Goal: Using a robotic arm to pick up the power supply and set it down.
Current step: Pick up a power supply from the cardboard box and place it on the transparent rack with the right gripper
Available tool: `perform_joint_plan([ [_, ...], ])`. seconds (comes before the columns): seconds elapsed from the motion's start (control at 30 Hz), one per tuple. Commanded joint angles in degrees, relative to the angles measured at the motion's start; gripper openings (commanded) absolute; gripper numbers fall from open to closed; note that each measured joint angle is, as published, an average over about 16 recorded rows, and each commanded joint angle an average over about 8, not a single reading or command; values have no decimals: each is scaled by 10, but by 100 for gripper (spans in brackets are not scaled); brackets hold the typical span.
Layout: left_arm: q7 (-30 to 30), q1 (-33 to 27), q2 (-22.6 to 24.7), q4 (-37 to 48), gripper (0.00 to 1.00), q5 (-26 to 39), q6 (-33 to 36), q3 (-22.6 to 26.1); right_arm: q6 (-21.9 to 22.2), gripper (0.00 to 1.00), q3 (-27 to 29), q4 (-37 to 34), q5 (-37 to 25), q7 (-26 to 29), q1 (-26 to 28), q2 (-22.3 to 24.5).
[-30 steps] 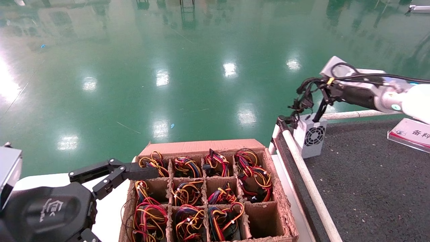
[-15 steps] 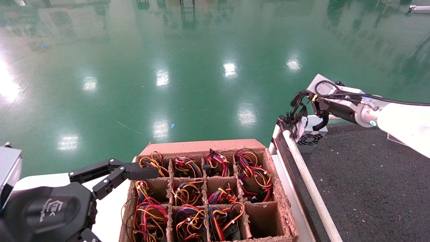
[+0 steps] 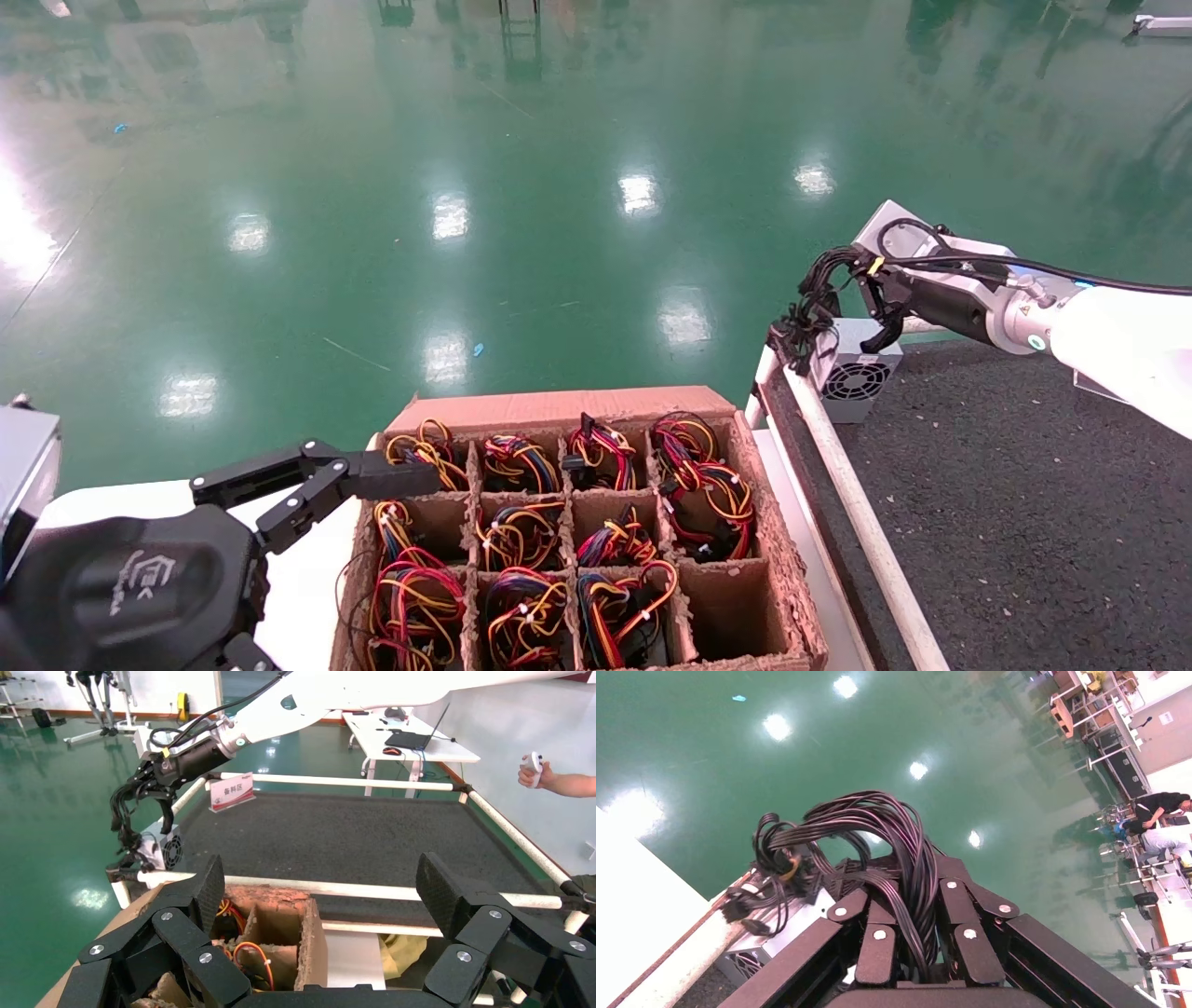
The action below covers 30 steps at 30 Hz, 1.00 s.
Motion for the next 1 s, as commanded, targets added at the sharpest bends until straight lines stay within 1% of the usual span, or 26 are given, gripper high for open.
perform_joint_plan([
  [0.03,0,0,0,0,100,0,0,0,24,0,-6,-24,-10,-17,2,-8],
  [0.13,0,0,0,0,100,0,0,0,41,0,-11,-40,-18,-35,-7,-17],
  [0.27,0,0,0,0,100,0,0,0,52,0,-14,-52,-23,-53,-19,-33],
  [0.5,0,0,0,0,100,0,0,0,76,0,-15,-53,-25,-86,-35,-63],
  [0.87,0,0,0,0,100,0,0,0,161,0,-12,-47,-21,-144,-56,-113],
  [1.0,0,0,0,0,100,0,0,0,183,0,-8,-51,-15,-161,-70,-124],
])
